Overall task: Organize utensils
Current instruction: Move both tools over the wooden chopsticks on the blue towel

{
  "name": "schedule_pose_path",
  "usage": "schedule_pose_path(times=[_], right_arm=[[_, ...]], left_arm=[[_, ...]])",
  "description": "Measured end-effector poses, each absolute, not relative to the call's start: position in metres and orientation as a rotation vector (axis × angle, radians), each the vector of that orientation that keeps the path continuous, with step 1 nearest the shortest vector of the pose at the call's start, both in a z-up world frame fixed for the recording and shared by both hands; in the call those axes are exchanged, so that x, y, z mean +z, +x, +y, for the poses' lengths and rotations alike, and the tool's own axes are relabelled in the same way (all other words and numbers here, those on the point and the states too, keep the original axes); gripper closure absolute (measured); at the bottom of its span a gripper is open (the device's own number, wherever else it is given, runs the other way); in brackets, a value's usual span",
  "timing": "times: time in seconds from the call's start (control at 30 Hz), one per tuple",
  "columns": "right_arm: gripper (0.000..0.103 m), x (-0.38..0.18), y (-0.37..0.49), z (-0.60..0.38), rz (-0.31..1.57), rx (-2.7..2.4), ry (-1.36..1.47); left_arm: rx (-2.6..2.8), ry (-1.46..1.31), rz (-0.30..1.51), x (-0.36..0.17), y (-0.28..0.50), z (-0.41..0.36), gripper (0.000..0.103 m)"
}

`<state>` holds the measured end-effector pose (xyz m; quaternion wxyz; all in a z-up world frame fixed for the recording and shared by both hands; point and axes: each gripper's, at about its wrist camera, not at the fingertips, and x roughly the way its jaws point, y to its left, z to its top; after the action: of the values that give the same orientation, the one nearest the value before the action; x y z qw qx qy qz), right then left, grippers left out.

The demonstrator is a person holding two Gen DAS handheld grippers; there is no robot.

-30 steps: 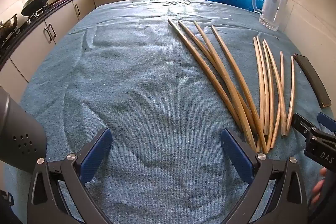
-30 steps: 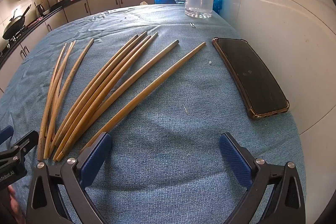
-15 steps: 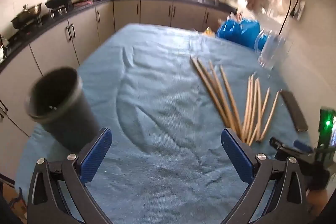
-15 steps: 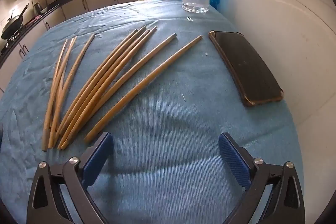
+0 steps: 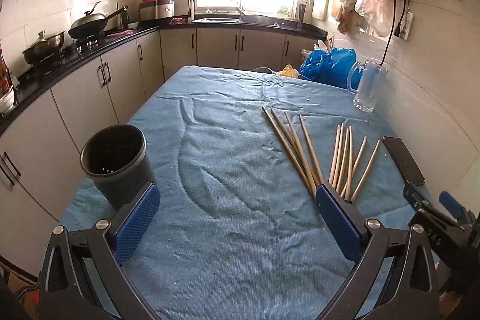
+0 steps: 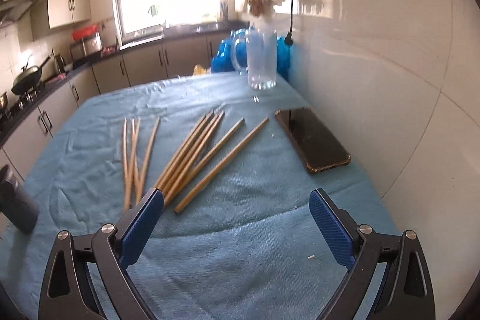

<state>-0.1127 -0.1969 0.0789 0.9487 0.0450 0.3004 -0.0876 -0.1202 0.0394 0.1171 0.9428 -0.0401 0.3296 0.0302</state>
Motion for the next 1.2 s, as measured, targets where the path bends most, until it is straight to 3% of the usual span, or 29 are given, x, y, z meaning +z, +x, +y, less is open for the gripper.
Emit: schedule_pose_path(times=[1.2], right_arm=[[0.0,0.13,-0.195,-0.207,0.217,-0.346,0.106]], left_arm=[[0.086,-0.032,0.51,0.144,-0.171,0.036,0.0]])
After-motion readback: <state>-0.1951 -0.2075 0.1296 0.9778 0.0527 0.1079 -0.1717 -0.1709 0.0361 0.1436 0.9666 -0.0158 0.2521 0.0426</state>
